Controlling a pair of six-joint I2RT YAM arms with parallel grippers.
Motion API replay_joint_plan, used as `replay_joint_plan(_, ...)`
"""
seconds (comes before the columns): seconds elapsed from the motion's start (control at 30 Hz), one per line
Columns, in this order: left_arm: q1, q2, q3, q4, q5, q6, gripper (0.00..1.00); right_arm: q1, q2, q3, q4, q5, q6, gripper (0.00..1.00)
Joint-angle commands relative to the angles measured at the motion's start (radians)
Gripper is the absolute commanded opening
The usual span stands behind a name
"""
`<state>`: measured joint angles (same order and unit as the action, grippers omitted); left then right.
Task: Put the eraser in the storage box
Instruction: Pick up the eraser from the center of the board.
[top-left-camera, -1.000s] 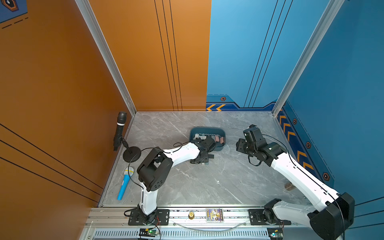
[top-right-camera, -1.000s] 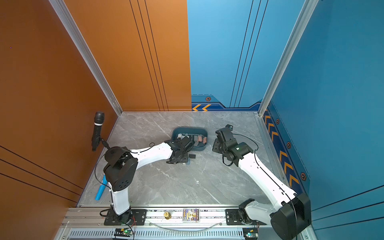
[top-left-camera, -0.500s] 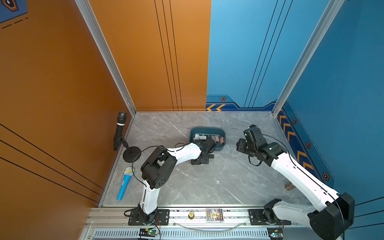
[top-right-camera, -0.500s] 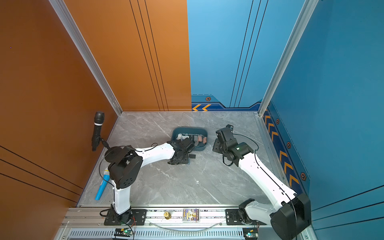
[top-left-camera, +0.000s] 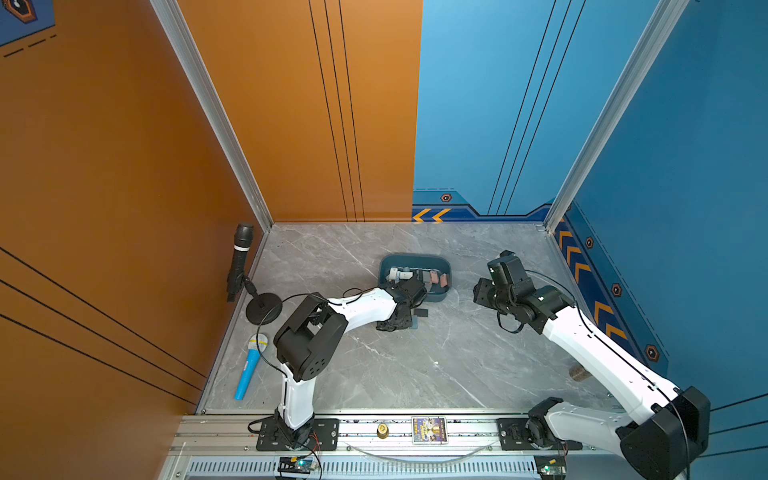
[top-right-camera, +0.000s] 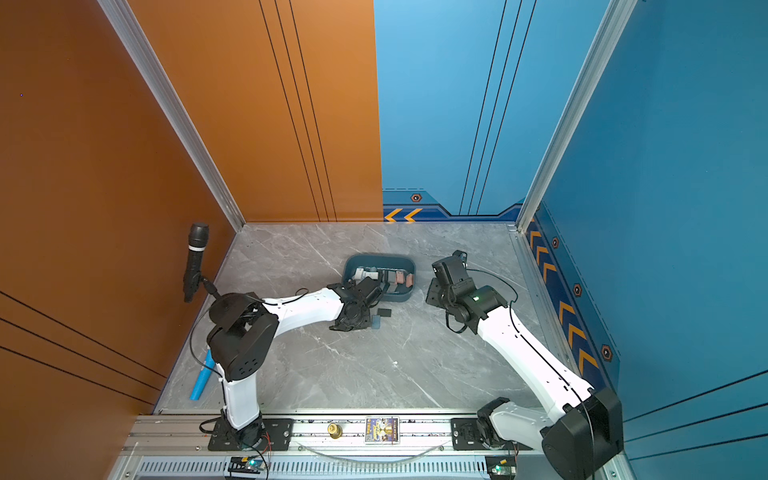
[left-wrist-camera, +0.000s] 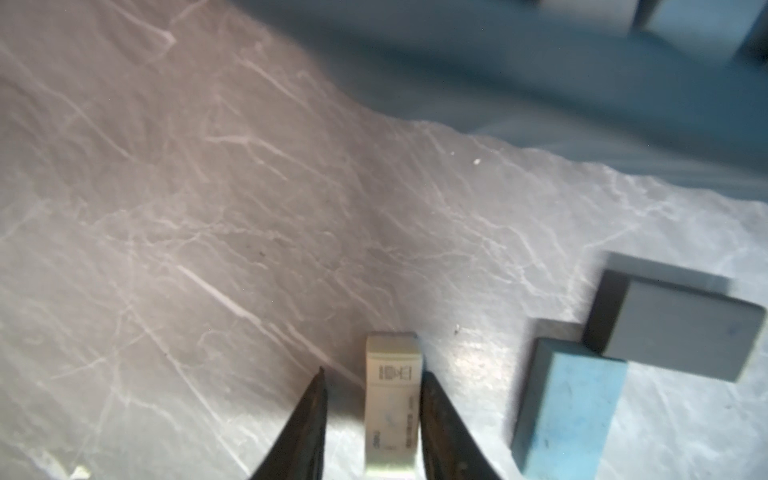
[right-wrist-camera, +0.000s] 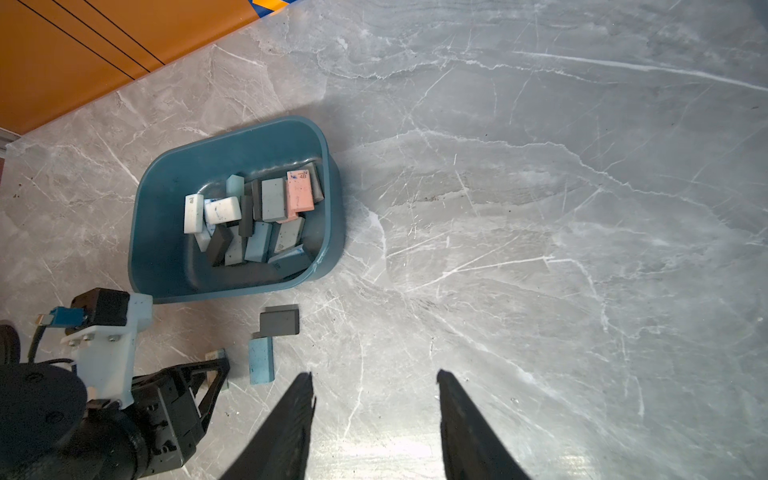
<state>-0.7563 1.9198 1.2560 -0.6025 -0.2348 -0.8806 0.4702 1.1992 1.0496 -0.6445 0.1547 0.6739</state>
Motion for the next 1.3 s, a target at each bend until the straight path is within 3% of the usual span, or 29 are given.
replay_joint_plan(0.0, 0.011, -0.008, -0.029, -0.044, 0.002, 0.005, 0.32, -0.005, -0.020, -0.014, -0.020, 0.007, 0.013, 0.50)
replay_joint_plan(0.4, 0.012, -0.050, -0.044, -0.046, -0.008, 0.019, 0.17, -0.002, -0.014, -0.015, -0.017, 0.001, 0.017, 0.50)
replay_joint_plan(0.9, 0.012, -0.256, -0.077, -0.096, -0.062, 0.030, 0.14, 0.017, 0.071, 0.018, 0.019, -0.042, 0.024, 0.50)
replay_joint_plan(1.27, 0.069, -0.389, 0.000, -0.114, -0.036, 0.139, 0.14, 0.052, 0.136, 0.040, 0.040, -0.052, 0.033, 0.50)
